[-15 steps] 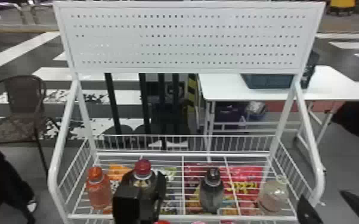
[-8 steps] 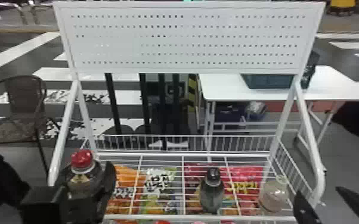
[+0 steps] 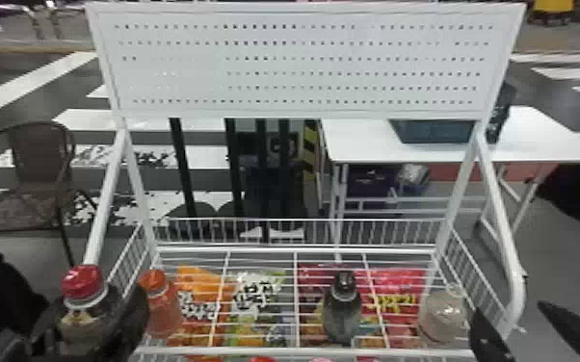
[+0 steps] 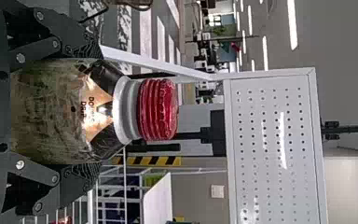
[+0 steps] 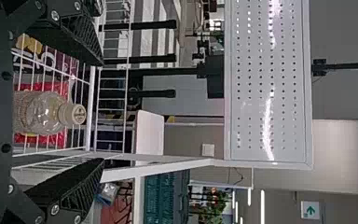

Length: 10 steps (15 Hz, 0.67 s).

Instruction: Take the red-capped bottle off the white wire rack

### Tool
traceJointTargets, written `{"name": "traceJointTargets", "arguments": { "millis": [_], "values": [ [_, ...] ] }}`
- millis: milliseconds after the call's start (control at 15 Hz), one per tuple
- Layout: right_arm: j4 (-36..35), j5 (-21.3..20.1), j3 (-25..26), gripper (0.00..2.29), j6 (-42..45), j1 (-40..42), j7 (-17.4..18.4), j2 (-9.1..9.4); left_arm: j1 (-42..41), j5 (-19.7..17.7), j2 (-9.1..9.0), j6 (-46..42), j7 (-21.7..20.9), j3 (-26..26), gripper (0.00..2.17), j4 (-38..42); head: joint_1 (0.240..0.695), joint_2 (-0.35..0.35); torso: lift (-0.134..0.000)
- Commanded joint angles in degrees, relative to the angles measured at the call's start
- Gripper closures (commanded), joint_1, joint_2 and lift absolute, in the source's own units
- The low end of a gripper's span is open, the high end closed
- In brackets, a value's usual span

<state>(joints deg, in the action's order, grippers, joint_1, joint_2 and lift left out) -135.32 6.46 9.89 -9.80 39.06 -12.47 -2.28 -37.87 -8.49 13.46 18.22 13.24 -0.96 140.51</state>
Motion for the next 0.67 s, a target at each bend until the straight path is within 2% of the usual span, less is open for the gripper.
{"name": "traceJointTargets", "arguments": {
  "millis": [0,600],
  "values": [
    [-0.03,-0.13,-0.22,0.16,-0.53,-0.04,-0.10,0.09,-0.45,-0.56,-0.01,-0.50,-0.06,-0.88,1.24,-0.33,0.499,0.000,0.000],
    [-0.38,-0.13,-0.05,0.16,-0.53,0.05,-0.01,0.00,-0.36,-1.62,-0.10,-0.50,-1.38,-0.80,1.21,0.55,0.499,0.000,0.000]
  ]
}}
